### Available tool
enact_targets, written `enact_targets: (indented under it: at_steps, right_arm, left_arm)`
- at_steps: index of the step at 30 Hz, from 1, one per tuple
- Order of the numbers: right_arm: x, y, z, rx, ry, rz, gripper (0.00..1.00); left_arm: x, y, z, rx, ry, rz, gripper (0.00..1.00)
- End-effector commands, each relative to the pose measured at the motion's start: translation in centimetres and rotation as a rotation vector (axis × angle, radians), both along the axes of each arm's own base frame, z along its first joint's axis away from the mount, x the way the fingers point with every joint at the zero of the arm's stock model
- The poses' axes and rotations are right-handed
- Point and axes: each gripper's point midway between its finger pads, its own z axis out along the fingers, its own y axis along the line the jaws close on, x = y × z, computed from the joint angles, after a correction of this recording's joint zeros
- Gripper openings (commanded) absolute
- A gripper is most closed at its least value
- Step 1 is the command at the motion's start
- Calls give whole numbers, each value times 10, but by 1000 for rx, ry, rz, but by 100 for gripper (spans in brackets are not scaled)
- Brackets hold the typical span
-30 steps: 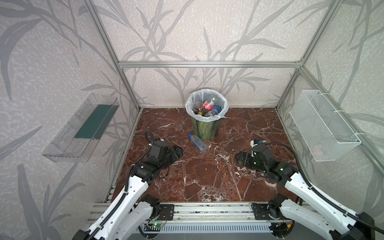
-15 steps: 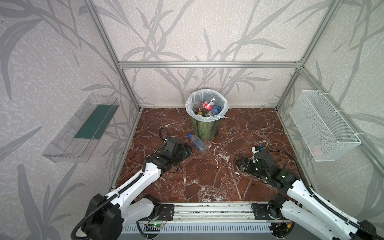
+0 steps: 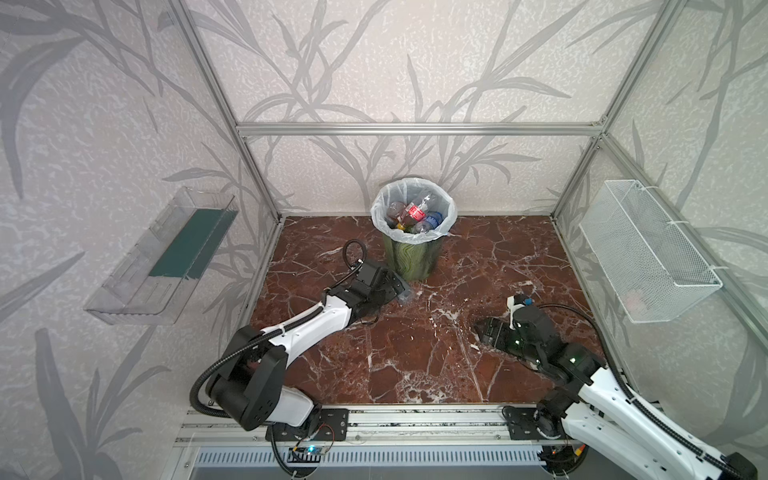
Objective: Throw the plastic bottles in the bin
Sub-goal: 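Move the left gripper to the blue-capped soda water bottle beside the bin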
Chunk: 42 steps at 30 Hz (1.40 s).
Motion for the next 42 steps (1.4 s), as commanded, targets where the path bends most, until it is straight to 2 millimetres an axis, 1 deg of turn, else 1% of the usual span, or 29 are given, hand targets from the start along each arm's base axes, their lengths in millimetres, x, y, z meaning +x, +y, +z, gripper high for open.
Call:
enact_targets:
  at_steps: [1, 11, 20, 24, 30, 36, 39, 42]
  right_arm:
    - [-6, -6, -6, -17, 16, -6, 90]
    - [-7, -8, -7, -24, 14, -10, 90]
    - [-7, -9, -6, -25, 12, -10, 90]
    - [-7, -8, -4, -24, 8, -8, 90]
    - [-6, -8, -4, -30, 8, -8, 90]
    - [-5, -7, -8, -24, 12, -15, 90]
    - [-3, -6, -9, -19, 14, -18, 89]
    - [-2, -5, -10, -18, 19, -17, 89]
  left_arm:
    - [12, -7, 3, -2, -17, 21, 94]
    - [28, -28, -25, 28, 55, 0, 94]
    - [30, -32, -50, 80, 120, -28, 94]
    - [29, -32, -58, 110, 139, -47, 93]
    - [15, -13, -66, 227, 207, -70, 87]
    - [-10, 10, -67, 275, 223, -105, 81]
    - [-24, 22, -72, 299, 244, -125, 78]
    - [-33, 33, -70, 305, 245, -136, 77]
